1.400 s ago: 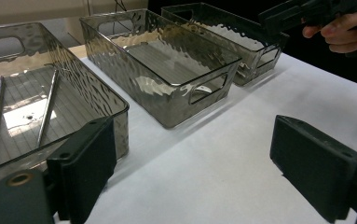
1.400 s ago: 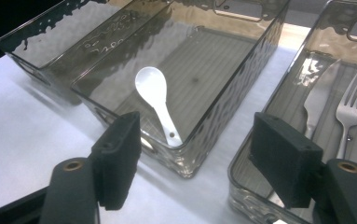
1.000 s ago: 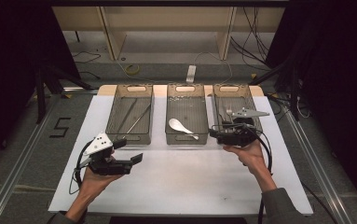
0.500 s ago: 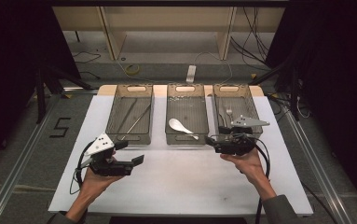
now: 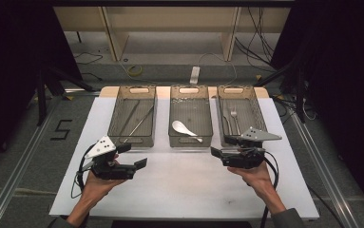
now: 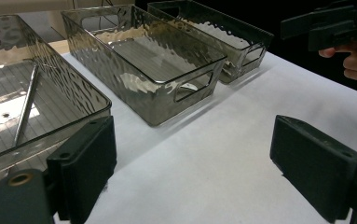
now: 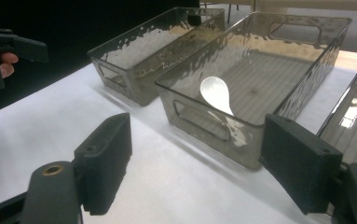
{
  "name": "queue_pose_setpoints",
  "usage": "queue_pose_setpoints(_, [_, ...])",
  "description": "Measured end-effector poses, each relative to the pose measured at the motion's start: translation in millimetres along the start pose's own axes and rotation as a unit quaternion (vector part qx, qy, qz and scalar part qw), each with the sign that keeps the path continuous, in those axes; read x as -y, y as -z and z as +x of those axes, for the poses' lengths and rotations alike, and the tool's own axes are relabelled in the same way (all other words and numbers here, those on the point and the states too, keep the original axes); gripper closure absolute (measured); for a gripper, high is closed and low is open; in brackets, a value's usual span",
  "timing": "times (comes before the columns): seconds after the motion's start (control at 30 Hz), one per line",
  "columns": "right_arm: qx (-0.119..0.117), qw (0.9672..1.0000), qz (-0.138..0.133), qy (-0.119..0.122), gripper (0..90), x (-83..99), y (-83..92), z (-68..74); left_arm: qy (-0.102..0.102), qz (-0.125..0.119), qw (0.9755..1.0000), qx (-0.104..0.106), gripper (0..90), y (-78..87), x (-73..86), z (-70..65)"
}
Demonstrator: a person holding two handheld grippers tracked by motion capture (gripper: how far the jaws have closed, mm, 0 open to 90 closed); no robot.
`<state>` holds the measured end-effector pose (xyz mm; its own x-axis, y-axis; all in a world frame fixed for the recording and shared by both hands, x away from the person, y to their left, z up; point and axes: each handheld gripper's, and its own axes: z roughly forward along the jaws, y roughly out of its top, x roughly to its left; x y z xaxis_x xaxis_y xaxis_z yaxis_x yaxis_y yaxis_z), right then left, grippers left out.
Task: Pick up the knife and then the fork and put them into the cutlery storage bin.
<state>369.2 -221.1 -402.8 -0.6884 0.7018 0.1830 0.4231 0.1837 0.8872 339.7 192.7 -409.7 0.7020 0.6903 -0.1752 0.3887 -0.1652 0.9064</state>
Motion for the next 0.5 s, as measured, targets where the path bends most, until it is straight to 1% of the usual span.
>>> queue_pose_setpoints(0.23, [-0.001, 1.0, -0.007, 0.004, 24.6, 6.9, 3.8, 4.1, 0.0, 0.0, 1.0, 0.003, 13.9, 0.4, 0.0, -0.1])
queue_pose_setpoints(0.37, [0.001, 0.9999, -0.01, 0.014, 24.0, 12.2, 6.8, 6.5, 0.001, 0.0, 1.0, 0.005, 13.9, 0.4, 0.0, -0.1])
queue_pose_setpoints(0.5, [0.0, 0.9997, -0.015, 0.017, 23.8, 19.0, 10.4, 8.7, 0.003, -0.001, 1.0, 0.006, 13.9, 0.3, 0.1, -0.3])
